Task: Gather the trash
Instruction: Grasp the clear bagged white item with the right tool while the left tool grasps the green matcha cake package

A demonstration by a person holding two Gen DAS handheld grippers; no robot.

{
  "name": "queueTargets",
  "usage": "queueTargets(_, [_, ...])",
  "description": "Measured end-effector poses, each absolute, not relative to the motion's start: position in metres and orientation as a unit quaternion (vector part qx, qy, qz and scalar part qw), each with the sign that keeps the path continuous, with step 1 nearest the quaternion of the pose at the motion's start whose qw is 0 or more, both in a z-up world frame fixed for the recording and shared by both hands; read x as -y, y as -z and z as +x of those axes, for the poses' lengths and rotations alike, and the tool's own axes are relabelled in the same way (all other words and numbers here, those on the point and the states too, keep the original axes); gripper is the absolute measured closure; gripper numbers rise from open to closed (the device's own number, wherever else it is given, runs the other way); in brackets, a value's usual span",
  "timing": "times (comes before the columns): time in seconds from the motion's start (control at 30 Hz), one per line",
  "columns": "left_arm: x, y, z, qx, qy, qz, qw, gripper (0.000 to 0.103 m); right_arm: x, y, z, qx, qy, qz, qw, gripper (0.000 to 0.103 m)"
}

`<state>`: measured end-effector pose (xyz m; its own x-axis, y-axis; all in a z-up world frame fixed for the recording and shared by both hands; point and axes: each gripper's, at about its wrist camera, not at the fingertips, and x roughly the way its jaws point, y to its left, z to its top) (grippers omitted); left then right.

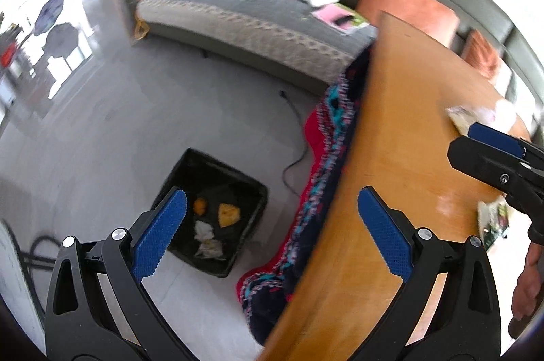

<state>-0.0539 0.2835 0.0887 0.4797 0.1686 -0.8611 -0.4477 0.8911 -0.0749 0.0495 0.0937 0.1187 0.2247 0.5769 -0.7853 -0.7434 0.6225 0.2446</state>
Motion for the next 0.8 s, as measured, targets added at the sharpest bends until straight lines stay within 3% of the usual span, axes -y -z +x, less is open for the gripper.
queueTargets(0.53, [-0.148,-0.082,0.016,-0.501,-0.031,-0.069,0.862,0.005,0.081,-0.114,0.107,-0.457,-0.283,-0.028,0.843,0.027])
queueTargets(0.8, [-0.077,-0.077,0.034,-0.509,0.068,-0.020,0.858,0.005,0.154,-0.089,0.131,-0.475,-0.179,-0.053,0.860,0.027])
